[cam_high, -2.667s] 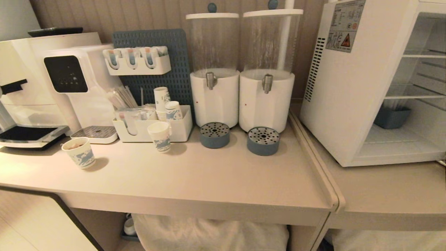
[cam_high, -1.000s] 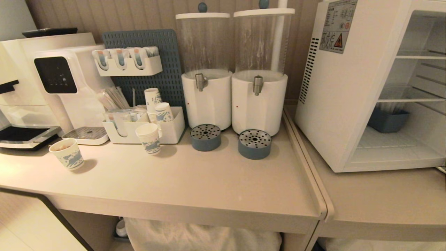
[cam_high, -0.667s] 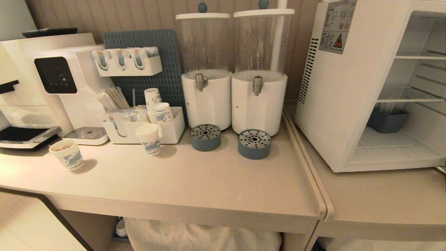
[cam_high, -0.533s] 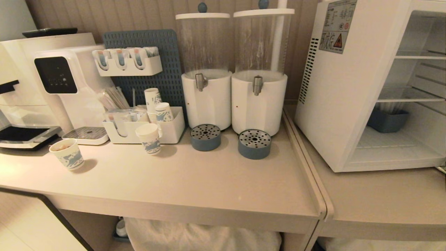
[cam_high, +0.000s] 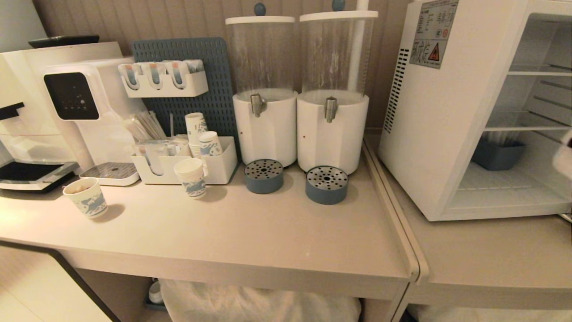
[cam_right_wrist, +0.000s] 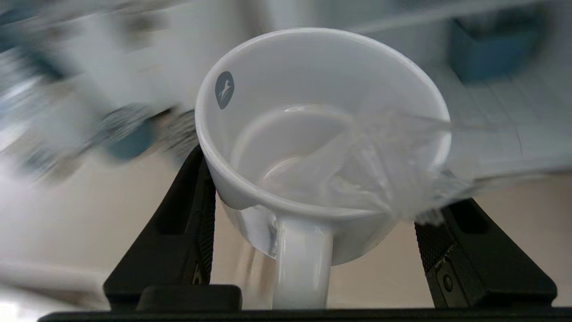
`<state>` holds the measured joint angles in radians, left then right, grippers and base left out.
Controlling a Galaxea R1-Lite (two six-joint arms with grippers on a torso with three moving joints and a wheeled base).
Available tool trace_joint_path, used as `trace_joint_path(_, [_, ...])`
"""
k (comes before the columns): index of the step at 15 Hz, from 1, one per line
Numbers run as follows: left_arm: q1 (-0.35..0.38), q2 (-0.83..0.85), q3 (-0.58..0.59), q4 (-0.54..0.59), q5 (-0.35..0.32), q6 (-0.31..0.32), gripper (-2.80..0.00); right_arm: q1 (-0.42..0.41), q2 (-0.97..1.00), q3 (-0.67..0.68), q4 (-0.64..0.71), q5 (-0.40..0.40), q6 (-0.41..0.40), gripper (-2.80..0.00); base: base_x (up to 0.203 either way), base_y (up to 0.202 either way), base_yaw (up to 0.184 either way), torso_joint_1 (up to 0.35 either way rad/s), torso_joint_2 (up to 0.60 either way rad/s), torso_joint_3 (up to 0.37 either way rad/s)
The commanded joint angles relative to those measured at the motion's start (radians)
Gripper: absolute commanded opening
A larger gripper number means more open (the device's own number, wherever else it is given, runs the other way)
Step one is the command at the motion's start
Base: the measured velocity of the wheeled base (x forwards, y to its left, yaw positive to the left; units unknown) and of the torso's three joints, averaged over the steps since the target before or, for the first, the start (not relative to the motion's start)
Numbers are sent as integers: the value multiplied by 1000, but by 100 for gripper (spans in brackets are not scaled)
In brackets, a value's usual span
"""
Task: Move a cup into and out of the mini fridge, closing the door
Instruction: Put the ceramic cup in the freezer
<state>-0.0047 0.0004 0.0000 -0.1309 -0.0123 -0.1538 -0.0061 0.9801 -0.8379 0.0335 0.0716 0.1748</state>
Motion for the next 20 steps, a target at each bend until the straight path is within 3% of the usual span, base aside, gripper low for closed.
trace_joint_path(1, [0,-5,40,-1,0,-1,-280,-56,219,51,-131,-43,46,-280,0,0,0,0,0,0])
trace_joint_path(5, [0,-5,40,-1,0,-3,-280,-215,359,151,-359,-50,61,-280,0,0,0,0,0,0])
trace_joint_path(7, [0,-5,40,-1,0,-3,-280,-231,379,219,-473,-27,35,-280,0,0,0,0,0,0])
trace_joint_path(10, [0,-5,40,-1,0,-3,-280,-247,468,312,-754,28,-55,-280,0,0,0,0,0,0])
trace_joint_path(12, [0,-5,40,-1,0,-3,-280,-257,550,355,-953,124,-97,-280,0,0,0,0,0,0])
trace_joint_path(15, [0,-5,40,-1,0,-4,-280,-286,579,323,-967,340,-135,-280,0,0,0,0,0,0])
trace_joint_path(20, [0,-5,40,-1,0,-6,-280,-307,684,280,-975,386,-182,-280,0,0,0,0,0,0])
